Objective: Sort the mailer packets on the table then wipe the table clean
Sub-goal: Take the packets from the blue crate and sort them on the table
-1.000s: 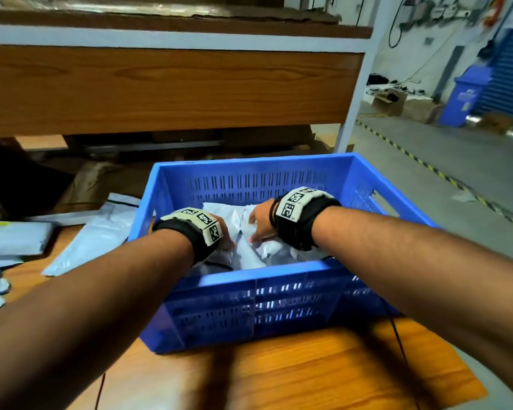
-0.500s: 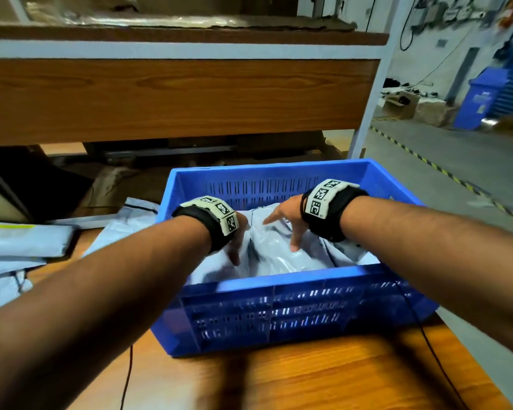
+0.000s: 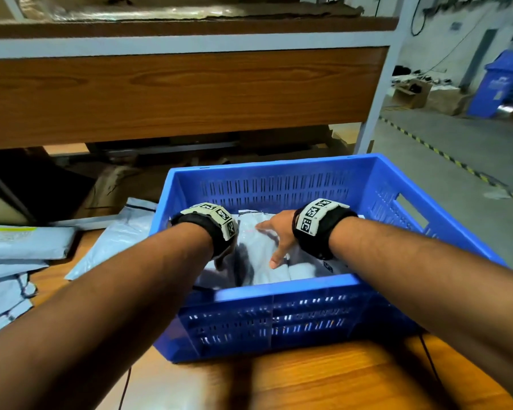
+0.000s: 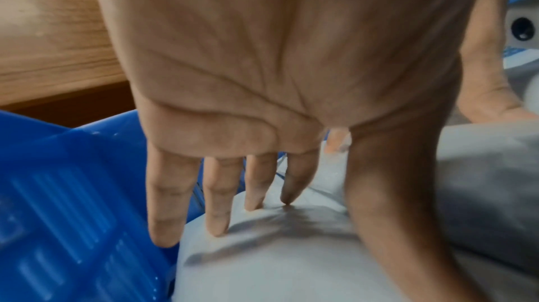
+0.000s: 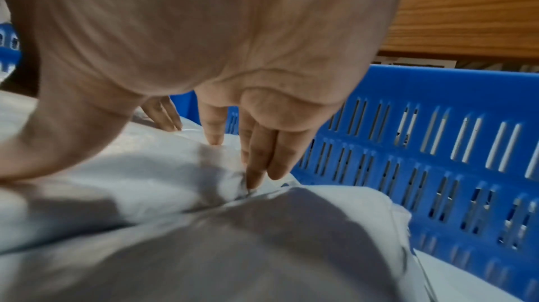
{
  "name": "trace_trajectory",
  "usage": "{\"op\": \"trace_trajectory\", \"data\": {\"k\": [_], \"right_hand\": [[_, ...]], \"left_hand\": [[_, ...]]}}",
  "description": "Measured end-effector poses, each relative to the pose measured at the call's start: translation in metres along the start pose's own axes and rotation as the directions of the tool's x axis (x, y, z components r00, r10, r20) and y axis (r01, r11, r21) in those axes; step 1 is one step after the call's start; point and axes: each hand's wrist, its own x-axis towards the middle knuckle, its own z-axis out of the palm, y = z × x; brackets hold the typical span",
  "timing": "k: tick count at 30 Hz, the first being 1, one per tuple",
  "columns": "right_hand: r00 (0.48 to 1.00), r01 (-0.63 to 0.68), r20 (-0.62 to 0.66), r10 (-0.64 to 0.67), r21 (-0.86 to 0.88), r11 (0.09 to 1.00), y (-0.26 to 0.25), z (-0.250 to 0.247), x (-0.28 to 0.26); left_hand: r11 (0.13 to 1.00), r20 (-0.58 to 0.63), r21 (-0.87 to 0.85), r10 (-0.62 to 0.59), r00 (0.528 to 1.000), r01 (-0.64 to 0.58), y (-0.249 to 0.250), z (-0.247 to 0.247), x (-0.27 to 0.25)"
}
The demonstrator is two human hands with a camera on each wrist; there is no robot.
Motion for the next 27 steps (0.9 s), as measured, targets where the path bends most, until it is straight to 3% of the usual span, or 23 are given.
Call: {"op": "trace_trajectory", "data": {"k": [3, 6, 10, 12, 14, 15, 19, 23, 27], "right_hand": [[1.0, 0.002, -0.008, -0.002, 0.015, 1.0, 0.003, -0.001, 0.001], [0.998, -0.007, -0.069, 0.012, 0.062, 0.998, 0.011, -0.008, 0.002], [0.998, -0.009, -0.062, 0.011, 0.025, 1.0, 0.018, -0.013, 0.007], [0.999, -0.006, -0.043, 0.005, -0.014, 1.0, 0.016, -0.009, 0.012], [0.999, 0.003, -0.035, -0.005, -0.042, 0.999, 0.014, -0.005, 0.019], [0.999, 0.008, -0.039, -0.01, -0.036, 0.999, 0.014, -0.004, 0.021], [0.997, -0.001, -0.079, 0.008, 0.084, 0.997, 0.028, -0.015, 0.008], [0.988, -0.149, 0.051, 0.148, 0.033, 0.988, 0.058, -0.017, -0.006], [0.979, -0.176, 0.124, 0.162, 0.111, 0.978, 0.075, 0.004, -0.011]], "left_hand": [[0.997, 0.007, -0.077, 0.034, 0.999, -0.033, -0.001, 0.008, 0.027], [0.992, -0.074, -0.115, 0.047, 0.996, -0.055, 0.003, 0.014, 0.06], [0.99, 0.009, -0.14, 0.014, 1.0, -0.013, 0.022, 0.023, 0.043], [0.985, 0.023, -0.173, 0.027, 0.999, -0.022, 0.028, 0.053, 0.088], [0.993, 0.172, -0.11, 0.059, 0.983, -0.04, 0.036, 0.068, 0.108], [0.992, 0.145, -0.116, 0.069, 0.987, -0.053, 0.035, 0.068, 0.112], [0.961, 0.064, -0.267, 0.091, 0.994, -0.071, 0.022, 0.019, 0.033], [0.973, -0.006, -0.201, 0.113, 0.994, -0.112, 0.033, 0.011, 0.018], [0.978, 0.054, -0.189, 0.095, 0.994, -0.083, 0.047, 0.025, 0.025]]}}
